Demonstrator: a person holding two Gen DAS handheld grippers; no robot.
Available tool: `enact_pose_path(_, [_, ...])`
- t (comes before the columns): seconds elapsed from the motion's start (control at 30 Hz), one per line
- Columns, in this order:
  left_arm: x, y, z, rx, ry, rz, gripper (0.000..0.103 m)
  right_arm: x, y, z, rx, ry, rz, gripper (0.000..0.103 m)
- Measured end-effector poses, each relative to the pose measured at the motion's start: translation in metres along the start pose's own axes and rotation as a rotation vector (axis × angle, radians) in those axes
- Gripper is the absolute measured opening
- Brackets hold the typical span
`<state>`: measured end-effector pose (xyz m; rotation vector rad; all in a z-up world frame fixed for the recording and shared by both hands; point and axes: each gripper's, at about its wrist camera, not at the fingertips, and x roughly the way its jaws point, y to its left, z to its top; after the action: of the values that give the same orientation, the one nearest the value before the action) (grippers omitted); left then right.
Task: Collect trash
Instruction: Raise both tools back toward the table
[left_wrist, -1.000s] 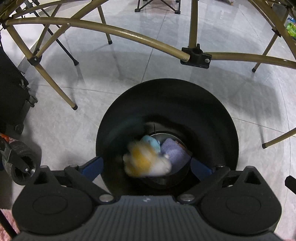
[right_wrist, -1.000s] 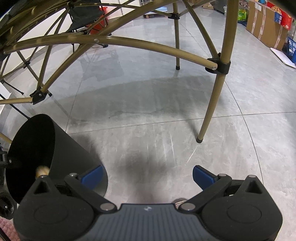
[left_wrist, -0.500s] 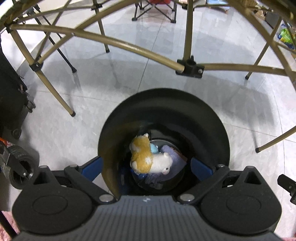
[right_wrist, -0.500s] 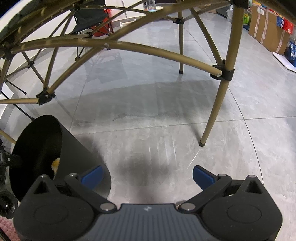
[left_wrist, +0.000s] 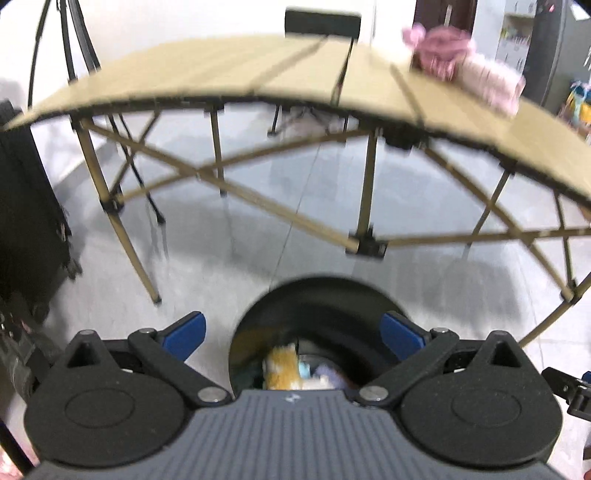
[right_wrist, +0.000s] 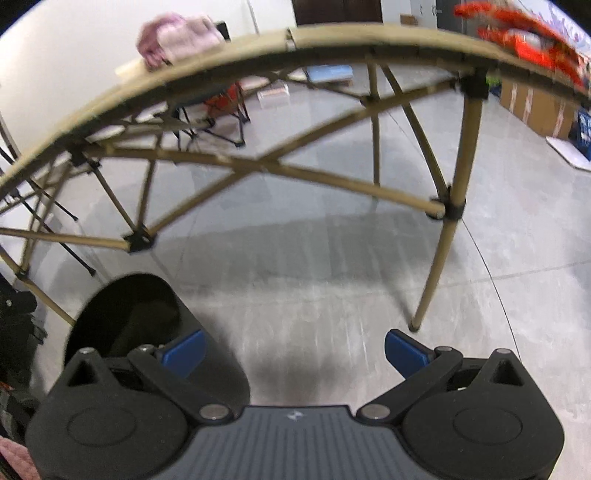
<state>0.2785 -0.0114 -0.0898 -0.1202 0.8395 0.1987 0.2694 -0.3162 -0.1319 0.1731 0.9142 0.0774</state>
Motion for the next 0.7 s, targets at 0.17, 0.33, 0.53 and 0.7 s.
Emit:
enact_pose_path(0.17, [-0.039, 0.0, 0.011, 0.011, -0.14, -0.03, 0.103, -0.036, 0.012, 0.016, -0.018, -0.115, 0.032, 0.103])
enact_pose_path(0.33, [-0.065, 0.003, 0.029, -0.017, -0.215, -0.068, 0.103, -0.072, 0.028, 0.035, -0.058, -0.242, 0.064, 0.103])
enact_pose_path(0.53, [-0.083, 0.003, 0.053, -0.023, -0.293, -0.082, 0.103, -0.096, 0.042, 0.066, -0.087, -0.356, 0.076, 0.103])
enact_pose_path(0.7, [-0.09, 0.002, 0.078, -0.028, -0.349, -0.1, 0.103, -0.1, 0.056, 0.093, -0.098, -0.441, 0.052, 0.103])
